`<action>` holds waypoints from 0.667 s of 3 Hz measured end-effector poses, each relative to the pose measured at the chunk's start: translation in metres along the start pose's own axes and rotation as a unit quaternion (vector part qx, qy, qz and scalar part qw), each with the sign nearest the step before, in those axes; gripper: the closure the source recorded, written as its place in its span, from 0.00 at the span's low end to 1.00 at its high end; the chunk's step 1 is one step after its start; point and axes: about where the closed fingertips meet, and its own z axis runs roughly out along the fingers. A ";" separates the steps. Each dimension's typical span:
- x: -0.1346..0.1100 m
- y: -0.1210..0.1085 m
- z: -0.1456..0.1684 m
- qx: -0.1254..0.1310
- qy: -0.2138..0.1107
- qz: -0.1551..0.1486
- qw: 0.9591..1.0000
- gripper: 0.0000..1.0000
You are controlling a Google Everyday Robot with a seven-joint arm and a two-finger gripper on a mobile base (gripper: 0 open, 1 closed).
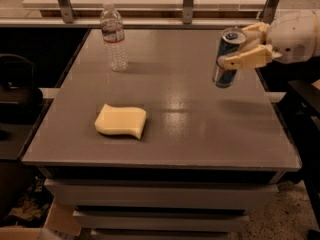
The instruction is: Move redbull can near water bottle
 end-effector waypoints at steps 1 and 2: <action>-0.023 -0.019 0.040 -0.007 0.002 -0.010 1.000 1.00; -0.028 -0.038 0.086 -0.015 0.000 -0.005 1.000 1.00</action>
Offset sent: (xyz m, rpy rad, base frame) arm 0.1036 0.1189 -0.0082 0.0012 0.0256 0.0386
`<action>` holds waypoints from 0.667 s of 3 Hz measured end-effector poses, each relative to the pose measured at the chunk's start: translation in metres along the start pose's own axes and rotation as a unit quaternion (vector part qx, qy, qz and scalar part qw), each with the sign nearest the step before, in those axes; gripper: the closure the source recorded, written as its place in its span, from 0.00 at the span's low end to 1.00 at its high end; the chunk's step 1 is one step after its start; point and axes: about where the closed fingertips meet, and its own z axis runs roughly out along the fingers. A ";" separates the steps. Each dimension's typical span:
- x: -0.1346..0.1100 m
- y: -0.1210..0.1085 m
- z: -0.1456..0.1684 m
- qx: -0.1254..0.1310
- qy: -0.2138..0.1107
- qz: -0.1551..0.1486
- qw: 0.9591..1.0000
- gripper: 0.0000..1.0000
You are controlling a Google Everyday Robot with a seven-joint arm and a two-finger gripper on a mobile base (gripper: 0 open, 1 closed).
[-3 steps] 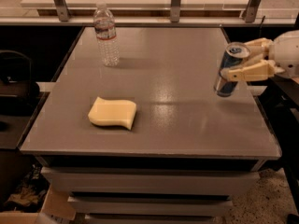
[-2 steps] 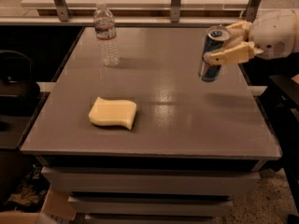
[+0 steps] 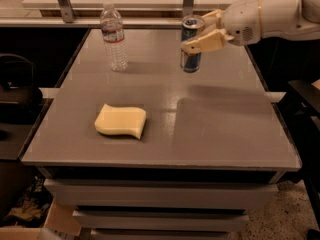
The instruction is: Move redbull can near water bottle
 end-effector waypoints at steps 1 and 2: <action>-0.002 -0.018 0.042 0.005 -0.007 0.007 1.000 1.00; -0.002 -0.035 0.081 0.015 -0.009 0.018 1.000 1.00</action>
Offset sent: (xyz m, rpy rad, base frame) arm 0.0921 0.0950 -0.0302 0.0460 0.0268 -0.0809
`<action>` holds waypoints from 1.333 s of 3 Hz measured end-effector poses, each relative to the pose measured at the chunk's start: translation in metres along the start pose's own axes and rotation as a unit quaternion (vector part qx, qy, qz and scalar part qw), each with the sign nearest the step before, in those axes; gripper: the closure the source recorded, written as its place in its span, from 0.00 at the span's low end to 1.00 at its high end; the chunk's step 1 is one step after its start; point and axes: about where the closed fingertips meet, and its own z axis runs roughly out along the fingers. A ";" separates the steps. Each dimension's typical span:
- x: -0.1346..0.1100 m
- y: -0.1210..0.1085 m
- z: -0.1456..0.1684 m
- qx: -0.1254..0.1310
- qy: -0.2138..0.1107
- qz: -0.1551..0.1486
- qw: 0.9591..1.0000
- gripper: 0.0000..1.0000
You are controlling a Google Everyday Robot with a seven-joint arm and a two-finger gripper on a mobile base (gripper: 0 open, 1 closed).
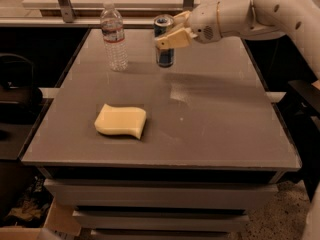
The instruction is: Move redbull can near water bottle
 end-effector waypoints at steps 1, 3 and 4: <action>-0.006 -0.010 0.030 0.005 0.005 0.005 1.000 1.00; -0.008 -0.017 0.075 0.001 0.023 0.017 1.000 1.00; -0.004 -0.013 0.091 -0.010 0.029 0.024 0.999 1.00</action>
Offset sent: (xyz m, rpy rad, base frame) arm 0.0457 0.0700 -0.0112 -0.0452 0.0344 -0.0322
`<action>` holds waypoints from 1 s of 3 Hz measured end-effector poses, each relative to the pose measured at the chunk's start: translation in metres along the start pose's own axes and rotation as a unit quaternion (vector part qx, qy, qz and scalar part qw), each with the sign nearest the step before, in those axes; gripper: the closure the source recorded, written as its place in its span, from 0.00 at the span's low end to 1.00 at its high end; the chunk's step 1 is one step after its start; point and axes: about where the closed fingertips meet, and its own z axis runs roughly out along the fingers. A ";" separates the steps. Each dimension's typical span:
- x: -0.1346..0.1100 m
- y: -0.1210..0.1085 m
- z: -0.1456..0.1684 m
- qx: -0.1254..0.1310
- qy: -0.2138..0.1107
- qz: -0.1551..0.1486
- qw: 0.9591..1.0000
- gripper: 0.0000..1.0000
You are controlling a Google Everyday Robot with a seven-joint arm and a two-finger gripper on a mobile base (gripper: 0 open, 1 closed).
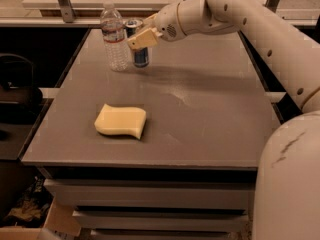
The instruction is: Move redbull can near water bottle
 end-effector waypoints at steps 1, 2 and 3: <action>0.005 0.003 0.008 -0.006 0.003 0.007 1.000 1.00; 0.006 0.006 0.014 -0.013 -0.003 0.010 1.000 0.83; 0.004 0.008 0.017 -0.018 -0.015 0.009 1.000 0.59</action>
Offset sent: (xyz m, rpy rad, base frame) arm -0.0012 0.0118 -0.0132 0.0259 0.0313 0.0233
